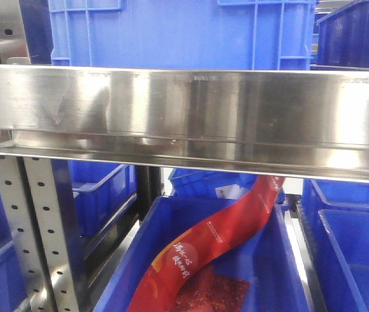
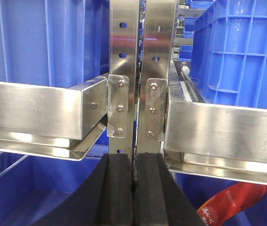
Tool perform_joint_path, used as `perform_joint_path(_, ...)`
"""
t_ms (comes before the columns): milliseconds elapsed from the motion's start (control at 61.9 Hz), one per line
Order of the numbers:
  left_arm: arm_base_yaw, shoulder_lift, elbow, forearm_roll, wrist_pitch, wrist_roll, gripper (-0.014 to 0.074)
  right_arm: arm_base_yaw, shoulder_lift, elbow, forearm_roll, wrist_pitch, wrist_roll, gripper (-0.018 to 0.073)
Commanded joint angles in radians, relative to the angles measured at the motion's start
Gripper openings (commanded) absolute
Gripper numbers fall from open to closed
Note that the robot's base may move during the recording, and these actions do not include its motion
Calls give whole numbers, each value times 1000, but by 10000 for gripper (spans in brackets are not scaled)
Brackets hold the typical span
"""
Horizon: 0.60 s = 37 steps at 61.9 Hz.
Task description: Grab PVC pipe and place in blue bin
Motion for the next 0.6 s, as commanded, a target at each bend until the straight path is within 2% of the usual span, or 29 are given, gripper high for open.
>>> perform_joint_path(0,1,-5,2,2,-11,0,-111,-7,-3,22,-6,-145,-2,-162)
perform_joint_path(32,1,-5,2,2,-11,0,-111,-7,-3,22,-6,-181,-2,-162)
perform_joint_path(372,1,-5,2,2,-11,0,-111,-65,-3,22,-6,-171,-2,-162)
perform_joint_path(581,1,-5,2,2,-11,0,-111,-63,-3,22,-6,-171,-2,-162)
